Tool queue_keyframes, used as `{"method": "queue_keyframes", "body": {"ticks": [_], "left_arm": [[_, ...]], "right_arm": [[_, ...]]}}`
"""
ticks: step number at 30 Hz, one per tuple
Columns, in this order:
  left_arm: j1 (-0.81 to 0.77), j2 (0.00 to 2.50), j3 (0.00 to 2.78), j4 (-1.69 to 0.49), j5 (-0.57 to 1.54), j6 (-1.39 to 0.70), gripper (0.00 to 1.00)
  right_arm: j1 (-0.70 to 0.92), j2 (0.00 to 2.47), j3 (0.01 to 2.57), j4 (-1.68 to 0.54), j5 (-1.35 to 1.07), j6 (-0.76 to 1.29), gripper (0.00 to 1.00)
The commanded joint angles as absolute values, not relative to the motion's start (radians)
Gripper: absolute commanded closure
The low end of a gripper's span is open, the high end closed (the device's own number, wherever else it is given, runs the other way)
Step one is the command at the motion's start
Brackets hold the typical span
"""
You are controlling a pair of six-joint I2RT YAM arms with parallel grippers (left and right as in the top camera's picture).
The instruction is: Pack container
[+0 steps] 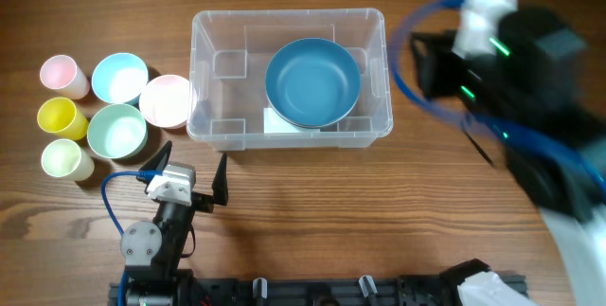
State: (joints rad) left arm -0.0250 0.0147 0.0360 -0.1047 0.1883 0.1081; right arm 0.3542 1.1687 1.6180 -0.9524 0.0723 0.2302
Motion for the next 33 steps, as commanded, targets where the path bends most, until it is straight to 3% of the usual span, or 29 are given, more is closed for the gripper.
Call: {"method": "queue_keyframes", "body": {"ticks": [1,5,7,13,16,22,30,33], "left_arm": [[-0.019,0.009,0.026,-0.101,0.19,0.12,0.0],[-0.019,0.009,0.026,-0.101,0.19,0.12,0.0],[-0.019,0.009,0.026,-0.101,0.19,0.12,0.0],[-0.019,0.009,0.026,-0.101,0.19,0.12,0.0],[-0.019,0.009,0.026,-0.101,0.19,0.12,0.0],[-0.019,0.009,0.026,-0.101,0.19,0.12,0.0],[-0.019,0.009,0.026,-0.101,0.19,0.12,0.0],[-0.019,0.009,0.026,-0.101,0.189,0.12,0.0]], "right_arm": [[0.356,0.955,1.473,-0.949,0.117,0.244,0.52],[0.356,0.626,1.172,-0.884,0.182,0.272,0.43],[0.356,0.529,1.045,-0.815,0.212,0.258,0.32],[0.356,0.457,0.749,-0.633,0.397,0.407,0.24],[0.356,0.462,0.559,-0.447,0.535,0.414,0.0],[0.355,0.462,0.297,-0.154,0.524,0.344,0.0],[0.302,0.476,0.255,-0.115,0.438,0.176,0.0],[0.208,0.511,0.255,-0.114,0.267,0.098,0.0]]}}
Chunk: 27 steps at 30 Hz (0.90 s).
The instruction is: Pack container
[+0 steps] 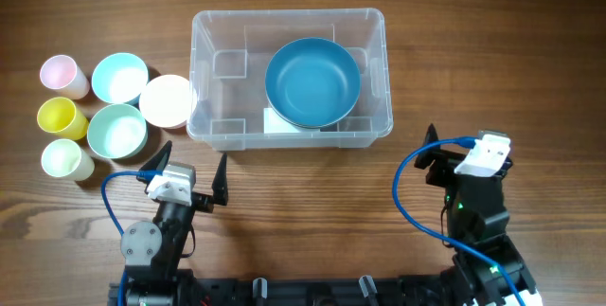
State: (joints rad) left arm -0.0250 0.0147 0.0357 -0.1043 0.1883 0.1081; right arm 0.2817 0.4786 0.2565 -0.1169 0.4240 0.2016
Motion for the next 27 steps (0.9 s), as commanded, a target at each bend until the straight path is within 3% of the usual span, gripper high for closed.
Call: {"method": "queue_keyframes", "body": {"ticks": [1,10,22,27], "left_arm": [[-0.019,0.009,0.026,-0.101,0.19,0.12,0.0],[-0.019,0.009,0.026,-0.101,0.19,0.12,0.0],[-0.019,0.009,0.026,-0.101,0.19,0.12,0.0],[-0.019,0.009,0.026,-0.101,0.19,0.12,0.0]], "right_arm": [[0.181,0.521,0.256,-0.119,0.24,0.11,0.0],[-0.184,0.598,0.256,-0.006,-0.082,0.212,0.01],[-0.212,0.335,0.308,-0.245,-0.111,0.167,0.01],[-0.212,0.187,0.408,-0.322,-0.23,0.157,0.0]]}}
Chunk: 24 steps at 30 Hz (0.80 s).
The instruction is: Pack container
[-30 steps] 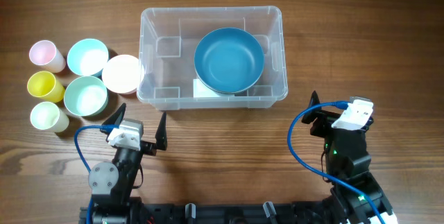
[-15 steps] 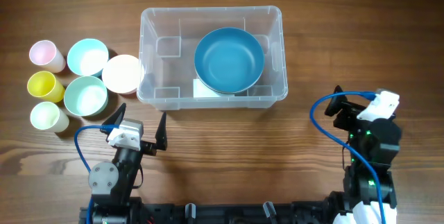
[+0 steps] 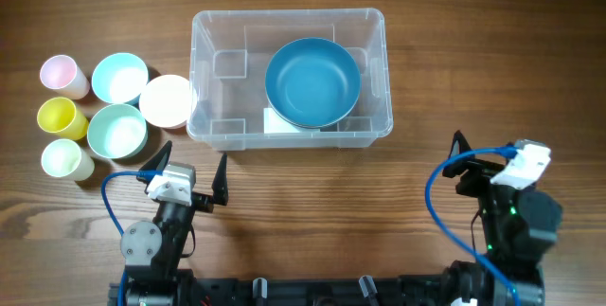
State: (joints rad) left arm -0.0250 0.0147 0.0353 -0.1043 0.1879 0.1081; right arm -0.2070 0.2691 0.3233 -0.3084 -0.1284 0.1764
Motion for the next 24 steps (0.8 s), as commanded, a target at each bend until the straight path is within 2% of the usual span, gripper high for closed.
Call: {"method": "queue_keyframes", "body": {"ticks": [1,10,12,18,24], "left_arm": [[-0.019,0.009,0.026,-0.101,0.19,0.12,0.0],[-0.019,0.009,0.026,-0.101,0.19,0.12,0.0],[-0.019,0.009,0.026,-0.101,0.19,0.12,0.0],[-0.019,0.009,0.026,-0.101,0.19,0.12,0.0],[-0.019,0.009,0.026,-0.101,0.19,0.12,0.0]], "right_arm": [[-0.212,0.164,0.412,-0.327,-0.255,0.158,0.01],[-0.212,0.042,0.413,-0.447,-0.24,0.066,0.02],[-0.212,0.043,0.413,-0.461,-0.184,0.058,0.0],[-0.212,0.043,0.413,-0.54,0.191,0.056,0.01],[-0.212,0.043,0.413,-0.54,0.187,0.055,0.0]]}}
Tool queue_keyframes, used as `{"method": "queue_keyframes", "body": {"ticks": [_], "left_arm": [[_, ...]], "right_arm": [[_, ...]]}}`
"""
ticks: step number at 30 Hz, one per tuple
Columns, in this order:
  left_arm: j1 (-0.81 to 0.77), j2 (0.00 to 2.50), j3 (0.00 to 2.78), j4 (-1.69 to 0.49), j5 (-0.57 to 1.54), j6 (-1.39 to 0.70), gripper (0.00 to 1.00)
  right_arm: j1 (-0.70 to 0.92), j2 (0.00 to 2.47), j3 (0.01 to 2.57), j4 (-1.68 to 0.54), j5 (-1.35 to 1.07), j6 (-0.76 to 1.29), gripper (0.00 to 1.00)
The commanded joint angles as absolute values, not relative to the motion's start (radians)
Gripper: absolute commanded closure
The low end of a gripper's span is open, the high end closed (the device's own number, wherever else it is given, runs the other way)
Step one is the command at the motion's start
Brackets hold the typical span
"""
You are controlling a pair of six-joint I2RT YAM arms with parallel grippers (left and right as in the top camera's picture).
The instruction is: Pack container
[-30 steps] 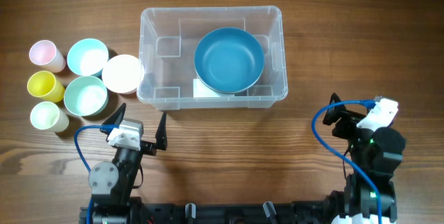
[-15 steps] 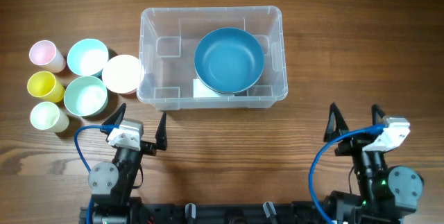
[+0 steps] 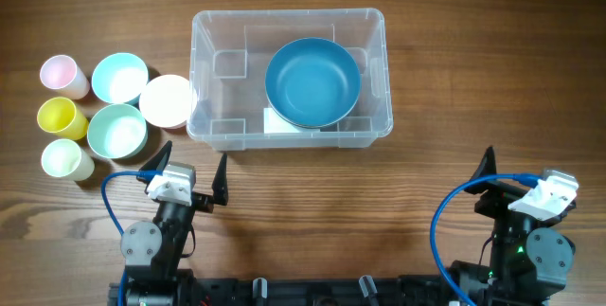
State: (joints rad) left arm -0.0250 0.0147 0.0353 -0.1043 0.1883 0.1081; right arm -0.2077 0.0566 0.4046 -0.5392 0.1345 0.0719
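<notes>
A clear plastic container [image 3: 208,60] stands at the table's middle back, with a large blue bowl [image 3: 312,83] inside its right half. To its left sit a pink-white bowl [image 3: 167,100], a light blue bowl [image 3: 119,77], a green bowl [image 3: 117,131], a pink cup [image 3: 59,75], a yellow cup [image 3: 57,115] and a pale green cup [image 3: 64,159]. My left gripper [image 3: 192,166] rests open and empty near the front edge, below the bowls. My right gripper [image 3: 519,175] sits open and empty at the front right, well away from the container.
The wooden table [image 3: 312,202] carries nothing else. Blue cables loop beside each arm at the front edge. A white label lies under the blue bowl inside the container.
My right arm has moved further right and closer to the front edge. The left arm, the container and the cups and bowls are where they were.
At first my right arm was blurred, high beside the container's right side, with the blue bowl inside the container. Then it was low at the front right, its gripper empty. It has since settled further right and nearer the front edge. The left arm stayed still throughout.
</notes>
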Motion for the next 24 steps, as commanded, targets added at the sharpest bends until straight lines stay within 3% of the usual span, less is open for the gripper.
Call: {"method": "queue_keyframes", "body": {"ticks": [1,8,16,24], "left_arm": [[-0.019,0.009,0.026,-0.101,0.189,0.12,0.0],[-0.019,0.009,0.026,-0.101,0.19,0.12,0.0],[-0.019,0.009,0.026,-0.101,0.19,0.12,0.0],[-0.019,0.009,0.026,-0.101,0.19,0.12,0.0]], "right_arm": [[-0.212,0.043,0.413,-0.54,0.186,0.056,0.0],[-0.2,0.044,0.413,-0.54,0.168,0.055,0.0],[-0.011,0.058,0.413,-0.542,0.168,0.056,0.0],[0.0,0.058,0.413,-0.544,0.168,0.055,0.0]]}}
